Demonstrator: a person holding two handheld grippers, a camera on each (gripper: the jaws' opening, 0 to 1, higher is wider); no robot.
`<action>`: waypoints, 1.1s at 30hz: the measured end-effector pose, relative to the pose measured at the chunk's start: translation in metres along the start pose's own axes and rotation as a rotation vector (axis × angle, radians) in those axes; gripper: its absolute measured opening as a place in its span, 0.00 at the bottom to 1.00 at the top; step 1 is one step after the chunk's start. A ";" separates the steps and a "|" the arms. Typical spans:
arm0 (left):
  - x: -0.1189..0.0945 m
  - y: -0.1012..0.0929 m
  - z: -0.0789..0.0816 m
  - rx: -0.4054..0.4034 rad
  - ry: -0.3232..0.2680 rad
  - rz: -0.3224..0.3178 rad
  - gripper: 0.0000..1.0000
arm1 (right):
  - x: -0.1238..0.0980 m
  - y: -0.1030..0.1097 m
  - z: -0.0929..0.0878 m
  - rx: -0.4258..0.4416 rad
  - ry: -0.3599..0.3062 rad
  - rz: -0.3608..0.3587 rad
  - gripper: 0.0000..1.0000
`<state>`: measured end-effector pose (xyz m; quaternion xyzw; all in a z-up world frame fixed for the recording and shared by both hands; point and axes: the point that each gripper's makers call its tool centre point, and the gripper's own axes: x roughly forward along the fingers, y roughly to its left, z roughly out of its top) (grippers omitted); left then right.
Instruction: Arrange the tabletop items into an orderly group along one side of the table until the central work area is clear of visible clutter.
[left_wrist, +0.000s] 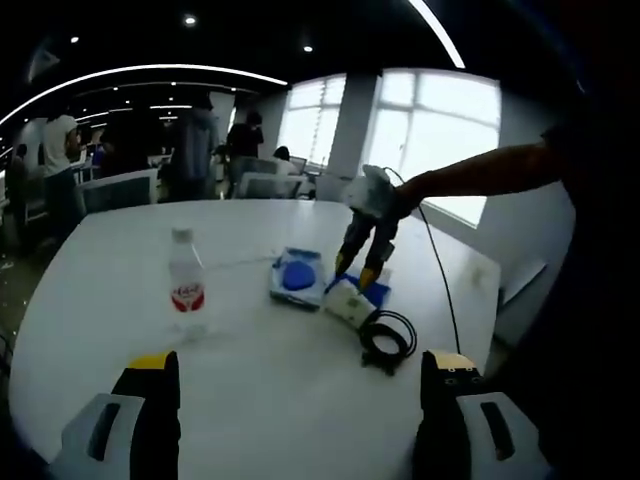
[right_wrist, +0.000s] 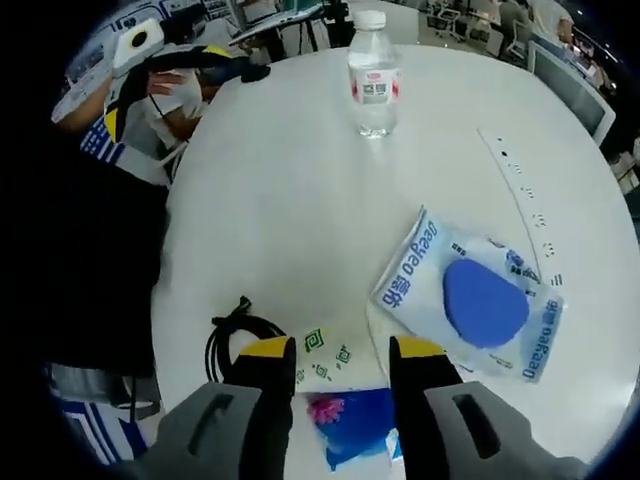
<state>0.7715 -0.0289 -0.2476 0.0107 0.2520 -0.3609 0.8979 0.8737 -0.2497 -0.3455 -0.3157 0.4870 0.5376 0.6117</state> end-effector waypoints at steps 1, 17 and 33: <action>0.000 0.000 0.000 0.000 0.003 0.001 0.99 | 0.001 -0.002 0.000 -0.014 0.011 -0.001 0.32; -0.009 0.004 -0.012 -0.041 0.017 0.030 0.98 | 0.011 -0.005 -0.012 0.047 0.059 0.039 0.16; -0.009 0.004 -0.004 -0.002 -0.005 -0.002 0.97 | -0.026 0.020 0.000 0.021 0.023 0.038 0.00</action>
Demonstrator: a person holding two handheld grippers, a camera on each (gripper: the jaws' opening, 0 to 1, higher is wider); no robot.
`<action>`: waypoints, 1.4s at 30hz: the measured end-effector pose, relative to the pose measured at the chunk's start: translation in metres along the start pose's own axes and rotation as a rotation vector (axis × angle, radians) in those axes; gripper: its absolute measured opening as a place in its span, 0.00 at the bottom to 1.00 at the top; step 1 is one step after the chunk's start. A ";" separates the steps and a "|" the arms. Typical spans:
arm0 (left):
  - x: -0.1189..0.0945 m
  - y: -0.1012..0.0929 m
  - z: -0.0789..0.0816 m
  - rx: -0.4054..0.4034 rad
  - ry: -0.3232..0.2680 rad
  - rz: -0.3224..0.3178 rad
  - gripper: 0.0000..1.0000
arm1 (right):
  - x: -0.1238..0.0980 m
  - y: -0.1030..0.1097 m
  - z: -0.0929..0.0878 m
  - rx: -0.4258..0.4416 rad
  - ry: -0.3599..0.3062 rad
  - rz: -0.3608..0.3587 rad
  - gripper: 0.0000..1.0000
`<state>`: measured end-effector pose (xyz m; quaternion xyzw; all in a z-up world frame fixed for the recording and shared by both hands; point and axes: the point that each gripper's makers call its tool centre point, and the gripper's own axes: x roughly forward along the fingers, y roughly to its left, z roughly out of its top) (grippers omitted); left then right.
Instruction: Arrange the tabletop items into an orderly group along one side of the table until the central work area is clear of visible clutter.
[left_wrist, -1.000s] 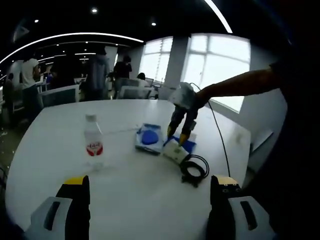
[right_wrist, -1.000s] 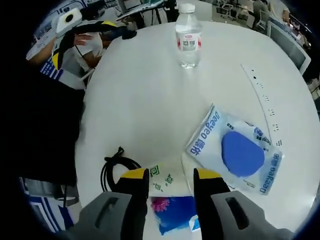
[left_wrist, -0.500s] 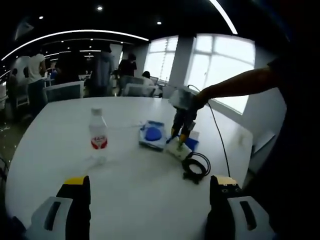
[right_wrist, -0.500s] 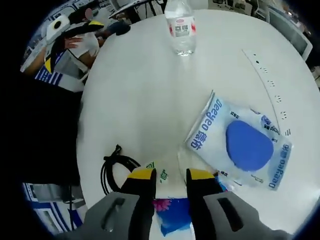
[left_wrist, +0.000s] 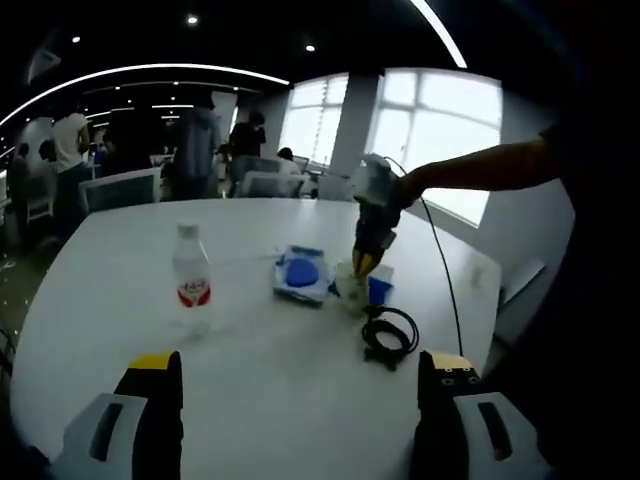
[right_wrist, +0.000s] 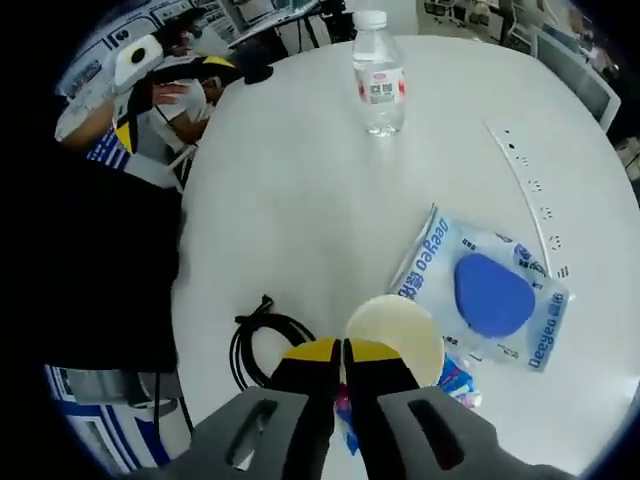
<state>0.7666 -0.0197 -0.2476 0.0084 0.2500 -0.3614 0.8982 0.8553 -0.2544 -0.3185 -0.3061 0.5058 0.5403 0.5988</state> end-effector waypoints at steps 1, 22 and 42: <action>0.000 0.000 0.000 0.000 0.001 -0.002 0.97 | -0.002 0.002 0.001 -0.007 -0.008 0.000 0.00; -0.005 0.007 0.000 0.021 0.007 -0.007 0.99 | -0.007 -0.010 0.096 -0.237 -0.269 -0.330 0.00; -0.004 0.017 0.000 -0.009 0.002 0.023 0.99 | 0.034 -0.029 0.166 -0.298 -0.362 -0.422 0.00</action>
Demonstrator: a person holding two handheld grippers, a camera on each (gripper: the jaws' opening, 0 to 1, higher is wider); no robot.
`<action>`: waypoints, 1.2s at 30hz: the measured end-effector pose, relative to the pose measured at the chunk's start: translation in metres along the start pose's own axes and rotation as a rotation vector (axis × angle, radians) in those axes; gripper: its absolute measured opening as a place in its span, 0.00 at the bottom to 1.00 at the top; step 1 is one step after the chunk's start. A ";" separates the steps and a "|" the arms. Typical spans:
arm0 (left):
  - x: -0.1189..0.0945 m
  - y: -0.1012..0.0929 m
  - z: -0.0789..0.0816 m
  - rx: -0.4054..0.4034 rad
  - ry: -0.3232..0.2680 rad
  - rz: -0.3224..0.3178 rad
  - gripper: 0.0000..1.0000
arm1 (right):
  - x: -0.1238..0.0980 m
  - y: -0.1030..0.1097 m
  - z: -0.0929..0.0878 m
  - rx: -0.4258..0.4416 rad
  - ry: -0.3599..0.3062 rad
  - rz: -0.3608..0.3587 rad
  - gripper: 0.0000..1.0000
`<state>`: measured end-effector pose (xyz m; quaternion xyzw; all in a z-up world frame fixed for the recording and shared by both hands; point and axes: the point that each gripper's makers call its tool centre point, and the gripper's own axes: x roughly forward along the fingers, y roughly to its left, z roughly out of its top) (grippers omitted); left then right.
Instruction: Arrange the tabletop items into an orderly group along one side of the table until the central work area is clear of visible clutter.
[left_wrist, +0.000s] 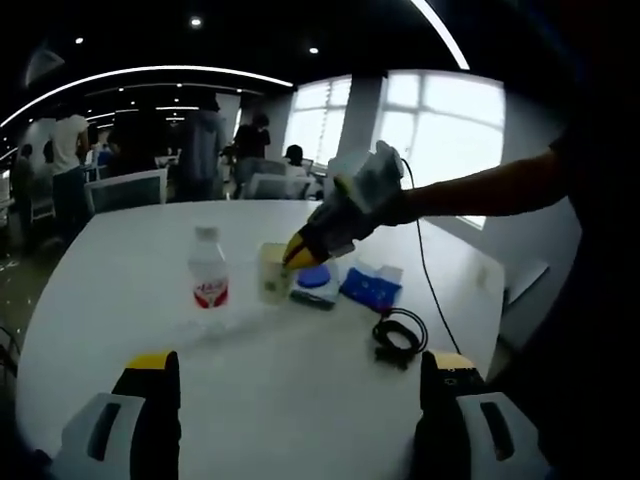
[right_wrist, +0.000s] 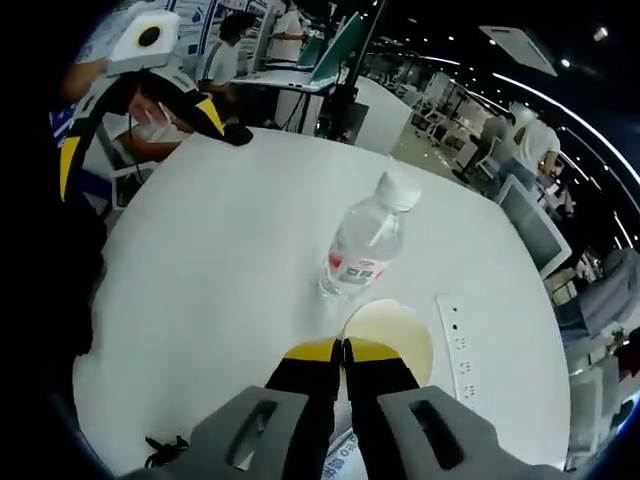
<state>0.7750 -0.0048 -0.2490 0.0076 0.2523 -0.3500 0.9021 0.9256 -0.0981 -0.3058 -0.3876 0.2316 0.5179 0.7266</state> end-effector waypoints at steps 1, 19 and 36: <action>0.000 0.000 -0.001 -0.003 0.002 0.002 0.99 | 0.004 0.000 -0.001 -0.013 0.005 0.002 0.00; 0.007 0.005 0.000 0.006 0.019 -0.013 0.99 | 0.031 0.010 -0.004 -0.031 -0.003 -0.013 0.00; 0.003 0.014 -0.007 0.003 0.035 -0.005 0.99 | 0.044 0.013 -0.002 -0.037 -0.002 0.003 0.00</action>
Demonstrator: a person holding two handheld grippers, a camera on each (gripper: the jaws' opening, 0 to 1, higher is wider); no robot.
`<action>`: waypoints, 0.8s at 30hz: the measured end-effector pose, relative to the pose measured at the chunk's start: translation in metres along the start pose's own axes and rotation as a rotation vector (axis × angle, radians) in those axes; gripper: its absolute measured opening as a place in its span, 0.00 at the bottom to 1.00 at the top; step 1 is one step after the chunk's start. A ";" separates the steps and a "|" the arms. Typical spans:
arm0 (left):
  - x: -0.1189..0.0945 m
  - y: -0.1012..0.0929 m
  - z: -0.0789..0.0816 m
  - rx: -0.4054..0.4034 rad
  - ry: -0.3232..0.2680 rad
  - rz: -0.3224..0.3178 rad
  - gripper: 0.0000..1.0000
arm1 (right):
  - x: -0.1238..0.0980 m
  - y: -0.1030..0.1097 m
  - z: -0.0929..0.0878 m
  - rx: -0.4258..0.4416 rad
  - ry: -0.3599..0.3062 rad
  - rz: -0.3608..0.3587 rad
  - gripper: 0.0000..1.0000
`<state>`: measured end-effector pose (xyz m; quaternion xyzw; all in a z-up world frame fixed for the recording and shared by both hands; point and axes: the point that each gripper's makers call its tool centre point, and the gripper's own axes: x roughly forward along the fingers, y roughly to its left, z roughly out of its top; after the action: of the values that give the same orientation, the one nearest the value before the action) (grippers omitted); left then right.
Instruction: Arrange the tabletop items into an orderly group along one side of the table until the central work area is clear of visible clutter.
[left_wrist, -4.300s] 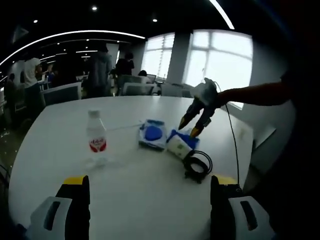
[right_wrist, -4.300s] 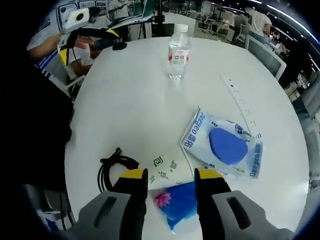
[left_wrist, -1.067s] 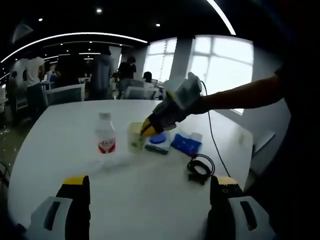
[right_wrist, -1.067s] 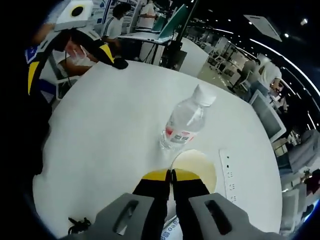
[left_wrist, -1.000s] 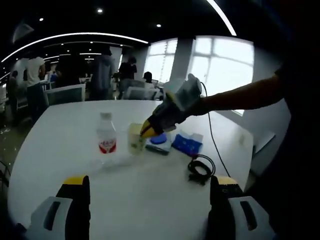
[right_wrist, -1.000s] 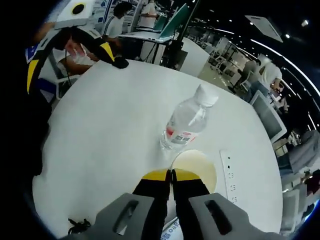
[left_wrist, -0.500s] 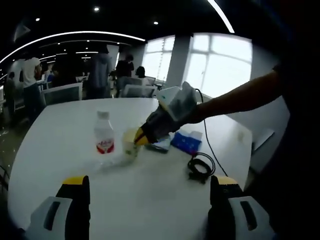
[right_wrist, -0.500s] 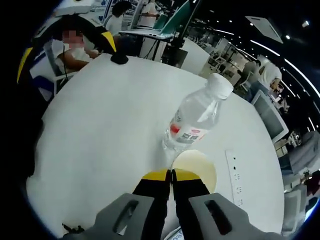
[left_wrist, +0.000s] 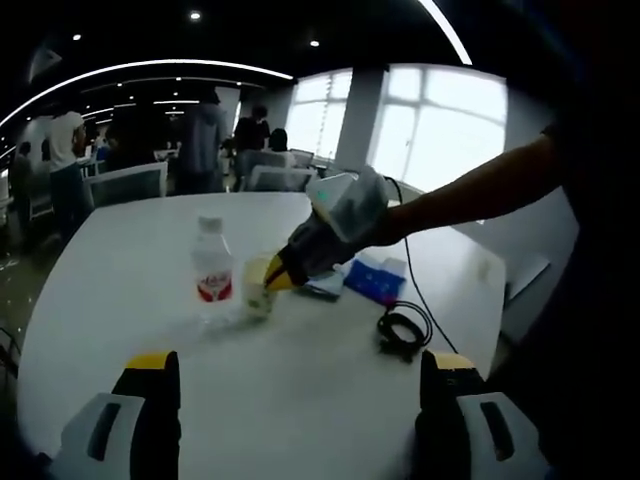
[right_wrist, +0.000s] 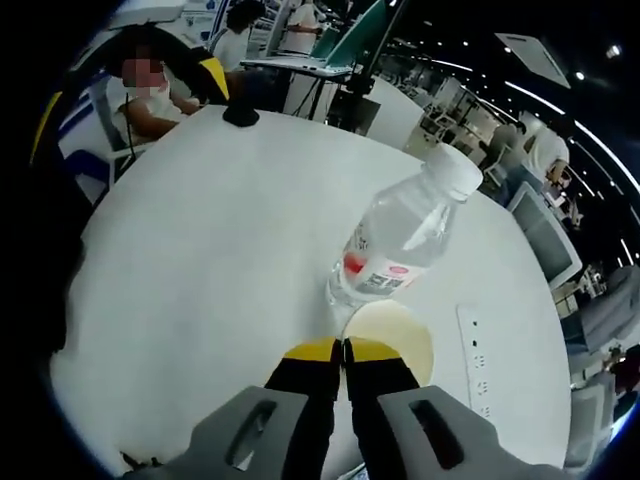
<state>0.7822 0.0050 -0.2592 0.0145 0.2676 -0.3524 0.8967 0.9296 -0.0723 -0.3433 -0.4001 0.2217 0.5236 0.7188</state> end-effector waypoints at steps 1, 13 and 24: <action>0.000 0.000 0.000 0.002 0.001 0.001 0.99 | 0.000 0.000 0.000 0.004 -0.001 0.002 0.00; 0.003 -0.002 0.003 0.006 -0.003 -0.001 0.99 | 0.000 0.000 -0.002 0.010 -0.003 -0.003 0.07; 0.009 -0.006 0.006 0.011 -0.015 -0.011 0.99 | -0.034 -0.018 0.021 0.208 -0.142 -0.145 0.19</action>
<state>0.7865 -0.0060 -0.2573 0.0153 0.2592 -0.3588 0.8965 0.9322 -0.0776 -0.2997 -0.3003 0.1938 0.4714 0.8063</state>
